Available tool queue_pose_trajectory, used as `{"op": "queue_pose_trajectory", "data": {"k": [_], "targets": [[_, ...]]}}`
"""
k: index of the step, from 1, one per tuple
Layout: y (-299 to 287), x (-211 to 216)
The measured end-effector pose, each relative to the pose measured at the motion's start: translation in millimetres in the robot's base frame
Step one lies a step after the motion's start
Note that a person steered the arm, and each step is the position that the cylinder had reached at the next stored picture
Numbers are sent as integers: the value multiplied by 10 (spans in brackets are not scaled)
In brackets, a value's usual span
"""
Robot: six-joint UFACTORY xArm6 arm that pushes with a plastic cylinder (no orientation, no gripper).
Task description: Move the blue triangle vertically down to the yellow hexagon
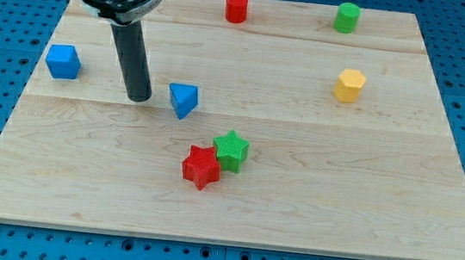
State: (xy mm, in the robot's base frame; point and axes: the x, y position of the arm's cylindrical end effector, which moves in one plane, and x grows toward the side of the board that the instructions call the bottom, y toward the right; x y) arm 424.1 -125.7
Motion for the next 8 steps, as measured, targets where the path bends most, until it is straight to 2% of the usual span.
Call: {"op": "queue_pose_trajectory", "data": {"k": [2, 3, 4, 5, 7, 8], "targets": [[1311, 64], [1715, -123], [1715, -454], [1918, -406], [2107, -193], [2199, 121]]}}
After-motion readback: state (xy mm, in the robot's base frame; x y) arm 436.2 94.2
